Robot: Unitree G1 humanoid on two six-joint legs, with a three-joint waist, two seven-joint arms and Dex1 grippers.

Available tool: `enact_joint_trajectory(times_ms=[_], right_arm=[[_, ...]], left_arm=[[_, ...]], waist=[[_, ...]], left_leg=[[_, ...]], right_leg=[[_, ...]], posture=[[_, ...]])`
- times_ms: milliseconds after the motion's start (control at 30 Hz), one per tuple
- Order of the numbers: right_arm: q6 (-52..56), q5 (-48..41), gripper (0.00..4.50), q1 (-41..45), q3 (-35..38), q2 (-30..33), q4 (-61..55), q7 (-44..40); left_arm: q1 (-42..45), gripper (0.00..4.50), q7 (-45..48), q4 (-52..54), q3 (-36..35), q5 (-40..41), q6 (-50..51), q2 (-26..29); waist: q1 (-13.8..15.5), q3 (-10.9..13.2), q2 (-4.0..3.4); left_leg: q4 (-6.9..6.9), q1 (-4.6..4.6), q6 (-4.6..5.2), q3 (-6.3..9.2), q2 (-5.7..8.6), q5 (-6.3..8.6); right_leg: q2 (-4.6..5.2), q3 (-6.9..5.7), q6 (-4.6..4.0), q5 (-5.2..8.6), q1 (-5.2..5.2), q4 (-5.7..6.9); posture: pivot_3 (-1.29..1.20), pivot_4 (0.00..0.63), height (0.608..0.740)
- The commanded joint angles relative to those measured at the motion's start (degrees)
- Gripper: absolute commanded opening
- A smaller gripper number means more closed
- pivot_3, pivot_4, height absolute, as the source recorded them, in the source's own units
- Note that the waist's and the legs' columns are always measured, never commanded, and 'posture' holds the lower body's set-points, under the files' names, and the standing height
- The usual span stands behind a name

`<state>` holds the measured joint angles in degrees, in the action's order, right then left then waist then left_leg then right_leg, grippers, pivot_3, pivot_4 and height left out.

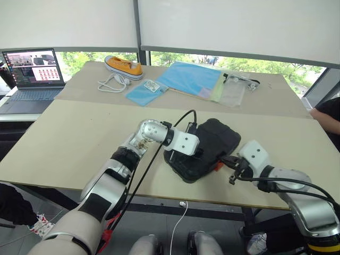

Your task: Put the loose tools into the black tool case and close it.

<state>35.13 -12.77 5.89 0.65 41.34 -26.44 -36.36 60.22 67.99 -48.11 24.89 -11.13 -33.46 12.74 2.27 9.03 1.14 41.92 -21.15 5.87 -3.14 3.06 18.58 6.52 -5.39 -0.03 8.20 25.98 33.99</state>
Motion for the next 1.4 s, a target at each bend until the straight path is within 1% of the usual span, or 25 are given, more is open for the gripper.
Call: enact_joint_trajectory(times_ms=[33, 267, 333, 467, 567, 767, 867, 1000, 1233, 1400], right_arm=[[1.91, 0.03, 0.00, -0.98, 1.85, 2.95, -1.46, -1.42], [5.47, -2.68, 0.00, -7.46, 7.78, 7.63, -5.74, -4.46], [4.76, -2.71, 0.00, -8.00, 8.67, 7.21, -6.14, -3.81], [6.47, -4.41, 0.00, -5.10, 9.06, 5.24, -6.48, -2.68], [7.07, -5.04, 0.00, -2.87, 8.05, 4.33, -6.25, -2.50], [6.13, -3.42, 0.00, 1.75, 3.28, 2.86, -2.33, -1.84], [5.43, -2.11, 0.00, 1.74, 1.12, 3.58, -0.56, -2.37], [5.58, -1.61, 0.00, 0.74, 0.45, 4.73, 0.34, -3.40], [7.45, -3.15, 0.00, -4.43, 4.29, 8.18, -3.36, -5.31], [8.28, -5.85, 0.00, -5.61, 8.26, 5.01, -4.14, -4.06]], left_arm=[[-2.27, 0.01, 1.53, -4.13, 3.32, -3.60, 0.71, 0.89], [-2.59, 0.01, 1.16, -4.35, 3.28, -3.74, 0.30, 1.28], [-2.59, 0.01, 1.05, -4.50, 3.33, -3.75, 0.22, 1.19], [-2.40, 0.01, 0.85, -4.75, 3.50, -3.81, 0.12, 0.79], [-2.11, 0.01, 0.81, -4.85, 3.54, -3.79, 0.09, 0.44], [-1.69, 0.01, 0.73, -5.14, 3.57, -3.96, -0.32, 0.27], [-1.65, 0.01, 0.86, -5.08, 3.54, -3.91, -0.47, 0.42], [-1.83, 0.01, 0.84, -5.04, 3.54, -4.01, -0.67, 0.81], [-2.11, 0.01, 0.74, -5.02, 3.49, -4.09, -0.77, 1.21], [-1.96, 0.01, 0.58, -5.30, 3.50, -4.05, -0.88, 1.27]], waist=[[0.01, -0.02, -0.02], [0.03, -0.02, -0.03], [-0.04, -0.04, -0.02], [-0.06, -0.04, -0.01], [0.02, -0.05, -0.02], [0.14, -0.05, -0.02], [0.16, -0.06, -0.02], [0.09, -0.09, -0.02], [0.12, -0.13, -0.04], [0.02, -0.13, -0.03]], left_leg=[[0.00, 0.00, 0.00, 0.00, 0.00, 0.00], [0.00, 0.00, 0.03, 0.00, 0.00, 0.02], [-0.01, 0.00, 0.03, 0.01, -0.01, 0.02], [0.00, 0.01, 0.08, -0.01, -0.01, 0.06], [0.00, 0.00, 0.08, 0.00, -0.01, 0.05], [0.00, -0.01, 0.06, -0.01, -0.01, 0.04], [0.00, -0.02, 0.07, 0.00, -0.01, 0.04], [0.00, -0.01, 0.07, -0.01, -0.01, 0.04], [-0.01, -0.02, 0.07, 0.00, -0.01, 0.05], [-0.01, -0.01, 0.08, 0.00, -0.01, 0.06]], right_leg=[[0.00, 0.01, 0.00, 0.00, 0.00, 0.00], [0.01, 0.01, 0.01, 0.01, 0.00, -0.01], [0.01, 0.00, 0.01, 0.01, -0.01, -0.02], [0.01, 0.01, 0.03, 0.01, -0.01, -0.02], [0.01, 0.00, 0.02, 0.01, 0.00, -0.02], [0.03, 0.00, 0.03, 0.01, 0.00, -0.05], [0.03, -0.01, 0.02, 0.01, 0.00, -0.05], [0.03, -0.01, 0.03, 0.01, -0.02, -0.05], [0.03, -0.01, 0.03, 0.02, -0.01, -0.06], [0.05, -0.01, 0.05, 0.02, -0.01, -0.06]], posture=[[0.00, 0.150, 0.718], [0.00, 0.150, 0.718], [0.00, 0.150, 0.718], [0.00, 0.150, 0.718], [0.00, 0.150, 0.718], [0.00, 0.150, 0.718], [0.00, 0.150, 0.718], [0.00, 0.150, 0.718], [0.00, 0.150, 0.718], [0.00, 0.150, 0.718]])
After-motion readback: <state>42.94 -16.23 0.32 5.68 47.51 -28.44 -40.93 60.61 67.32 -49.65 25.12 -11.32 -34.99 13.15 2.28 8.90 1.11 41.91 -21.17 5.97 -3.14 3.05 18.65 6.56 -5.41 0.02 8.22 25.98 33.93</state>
